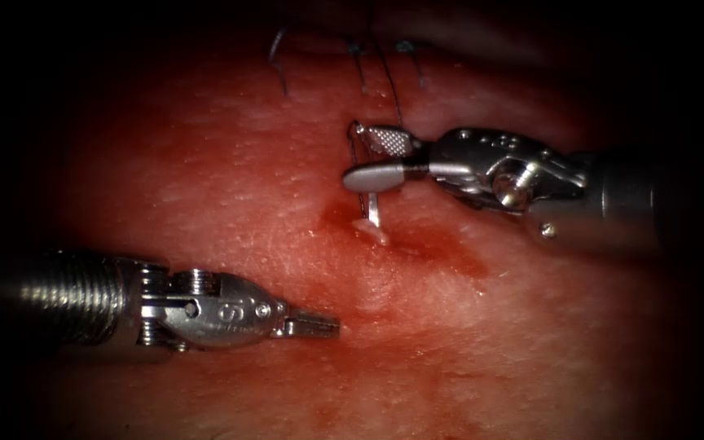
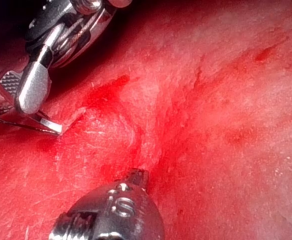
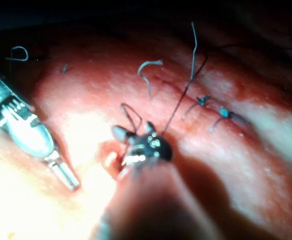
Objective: Wound Closure
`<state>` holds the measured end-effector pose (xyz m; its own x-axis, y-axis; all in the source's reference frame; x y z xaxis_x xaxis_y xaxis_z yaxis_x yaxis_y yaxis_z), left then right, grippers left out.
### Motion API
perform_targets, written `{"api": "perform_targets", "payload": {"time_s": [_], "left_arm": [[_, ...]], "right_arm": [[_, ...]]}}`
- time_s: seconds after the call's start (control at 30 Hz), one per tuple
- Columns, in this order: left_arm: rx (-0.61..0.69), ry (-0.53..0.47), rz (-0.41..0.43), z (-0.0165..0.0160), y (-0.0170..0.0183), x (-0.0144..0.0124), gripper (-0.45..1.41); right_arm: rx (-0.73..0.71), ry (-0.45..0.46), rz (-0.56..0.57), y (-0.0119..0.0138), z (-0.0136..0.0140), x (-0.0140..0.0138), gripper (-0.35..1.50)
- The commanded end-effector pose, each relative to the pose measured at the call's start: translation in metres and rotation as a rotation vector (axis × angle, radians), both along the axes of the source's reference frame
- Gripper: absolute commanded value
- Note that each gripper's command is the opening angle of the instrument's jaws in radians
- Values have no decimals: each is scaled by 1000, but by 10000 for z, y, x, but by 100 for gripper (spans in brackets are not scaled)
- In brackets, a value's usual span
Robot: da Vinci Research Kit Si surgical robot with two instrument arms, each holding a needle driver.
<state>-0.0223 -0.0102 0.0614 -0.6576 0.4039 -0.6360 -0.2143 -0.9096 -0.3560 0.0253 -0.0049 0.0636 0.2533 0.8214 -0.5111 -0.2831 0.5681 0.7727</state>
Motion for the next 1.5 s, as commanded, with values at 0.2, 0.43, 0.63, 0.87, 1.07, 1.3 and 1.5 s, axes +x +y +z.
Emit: {"api": "perform_targets", "payload": {"time_s": [0.2,0.43,0.63,0.87,1.07,1.3,1.5], "left_arm": [[1,-1,1,5,-1,-6,-23],[0,-1,2,3,3,-7,-23],[-37,-31,-37,-11,20,-11,-26],[-49,-21,-40,6,17,-8,-26],[-54,-13,-45,16,17,-5,-25],[-52,-13,-47,17,19,-7,-25],[-57,-13,-46,27,17,-7,-26]], "right_arm": [[32,-19,13,-1,1,-5,-35],[50,-34,27,-4,1,-17,-35],[296,27,136,-16,9,-20,-35],[495,145,219,-10,16,-29,-35],[694,163,262,-16,21,-28,-35],[779,222,226,-30,16,-15,-35],[931,245,235,-39,10,-8,-35]]}}
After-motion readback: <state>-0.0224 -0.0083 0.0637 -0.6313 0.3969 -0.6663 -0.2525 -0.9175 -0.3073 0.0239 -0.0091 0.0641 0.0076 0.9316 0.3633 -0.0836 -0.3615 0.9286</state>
